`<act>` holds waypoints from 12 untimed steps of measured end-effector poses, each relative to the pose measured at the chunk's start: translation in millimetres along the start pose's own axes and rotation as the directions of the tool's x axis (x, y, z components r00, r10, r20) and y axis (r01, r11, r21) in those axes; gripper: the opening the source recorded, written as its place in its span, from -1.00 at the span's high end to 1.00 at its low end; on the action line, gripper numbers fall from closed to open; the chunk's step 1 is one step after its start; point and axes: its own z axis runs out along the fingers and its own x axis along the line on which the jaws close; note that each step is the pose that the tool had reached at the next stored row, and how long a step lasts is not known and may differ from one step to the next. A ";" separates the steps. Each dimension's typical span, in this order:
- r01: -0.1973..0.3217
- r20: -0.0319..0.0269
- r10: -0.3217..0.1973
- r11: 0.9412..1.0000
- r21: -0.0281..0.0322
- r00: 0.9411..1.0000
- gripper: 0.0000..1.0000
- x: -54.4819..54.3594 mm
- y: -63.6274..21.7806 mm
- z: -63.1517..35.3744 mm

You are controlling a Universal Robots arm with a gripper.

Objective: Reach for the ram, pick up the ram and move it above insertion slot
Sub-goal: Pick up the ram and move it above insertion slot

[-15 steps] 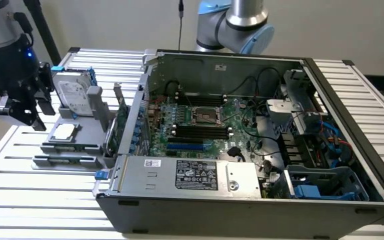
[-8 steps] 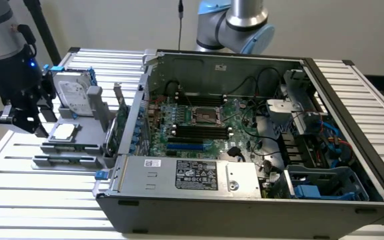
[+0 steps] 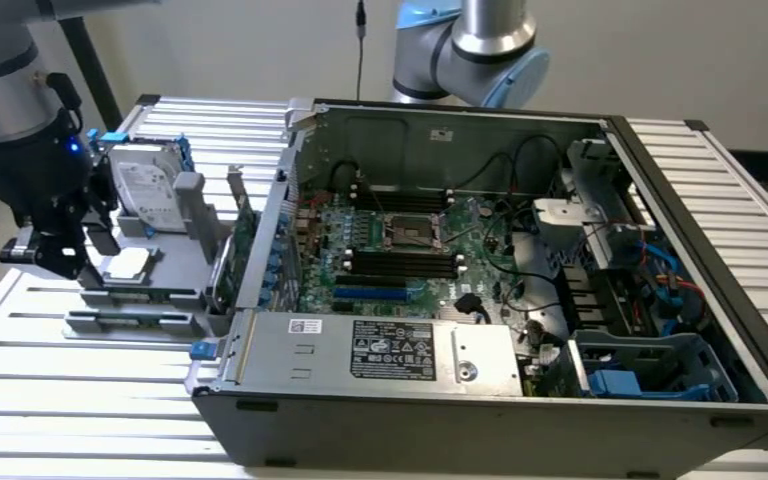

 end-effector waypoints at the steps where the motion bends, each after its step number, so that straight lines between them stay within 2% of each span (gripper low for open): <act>1: 0.000 0.000 0.000 1.000 0.000 1.000 0.04 0.1 -0.4 1.8; 12: 0.000 0.000 0.000 1.000 0.000 1.000 0.04 0.8 -4.2 21.8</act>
